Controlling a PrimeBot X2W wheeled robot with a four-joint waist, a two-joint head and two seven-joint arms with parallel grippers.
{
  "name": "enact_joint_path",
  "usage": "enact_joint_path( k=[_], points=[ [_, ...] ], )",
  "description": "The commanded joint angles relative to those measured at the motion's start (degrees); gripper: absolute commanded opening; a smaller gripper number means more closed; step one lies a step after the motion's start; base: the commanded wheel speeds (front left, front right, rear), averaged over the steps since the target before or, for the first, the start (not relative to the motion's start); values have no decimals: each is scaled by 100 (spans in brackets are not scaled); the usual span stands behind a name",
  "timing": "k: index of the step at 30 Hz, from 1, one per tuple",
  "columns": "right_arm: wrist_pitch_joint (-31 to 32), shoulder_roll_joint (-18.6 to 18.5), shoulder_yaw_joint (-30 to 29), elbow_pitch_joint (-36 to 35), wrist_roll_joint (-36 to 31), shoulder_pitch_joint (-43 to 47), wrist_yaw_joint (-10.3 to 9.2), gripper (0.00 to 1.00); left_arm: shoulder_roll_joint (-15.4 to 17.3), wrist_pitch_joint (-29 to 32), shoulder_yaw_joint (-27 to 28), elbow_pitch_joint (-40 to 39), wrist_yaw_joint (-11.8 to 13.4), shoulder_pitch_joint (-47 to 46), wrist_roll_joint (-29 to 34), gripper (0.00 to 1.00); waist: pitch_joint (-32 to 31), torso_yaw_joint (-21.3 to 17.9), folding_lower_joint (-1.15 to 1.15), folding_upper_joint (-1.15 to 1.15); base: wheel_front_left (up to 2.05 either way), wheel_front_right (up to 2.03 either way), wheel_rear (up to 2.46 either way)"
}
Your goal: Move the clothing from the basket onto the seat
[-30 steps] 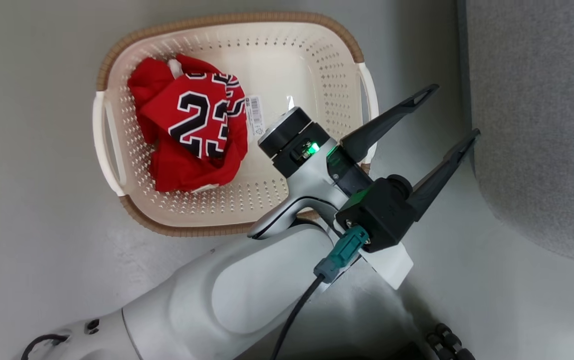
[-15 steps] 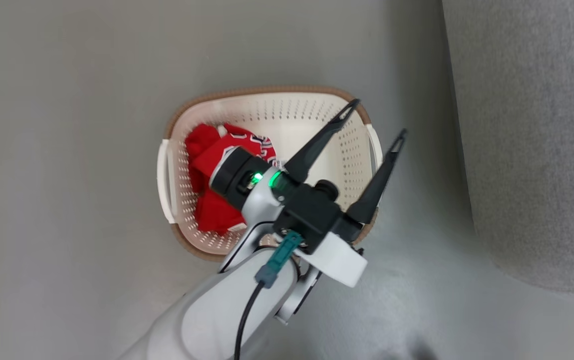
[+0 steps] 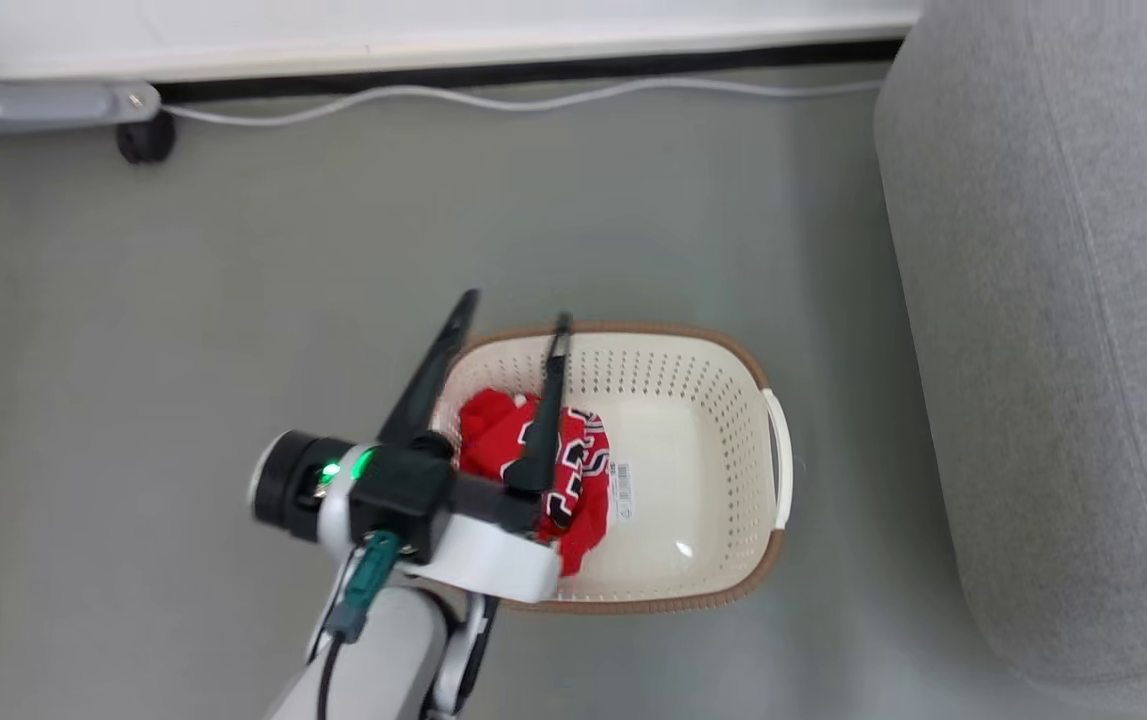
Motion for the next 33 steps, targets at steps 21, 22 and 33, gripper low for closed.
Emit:
enact_joint_path(
  k=[21, 22, 33],
  points=[
    [-28, 1241, 585, -120, -910, 1677, 17, 100, 23, -28, 2094, -461, -244, 2004, 495, 100, -1587, 369, 0, 0, 0, 0, 0],
    [-28, 1301, 572, -112, -933, 1737, 17, 100, 22, -28, 2122, -466, -249, 2067, 505, 100, -1608, 372, 0, 0, 0, 0, 0],
    [-28, 1692, 525, 40, -1095, 2238, 17, 100, 20, -28, 2153, -493, -113, 2459, 376, 100, -1743, 372, 0, 0, 0, 0, 0]
  ],
)
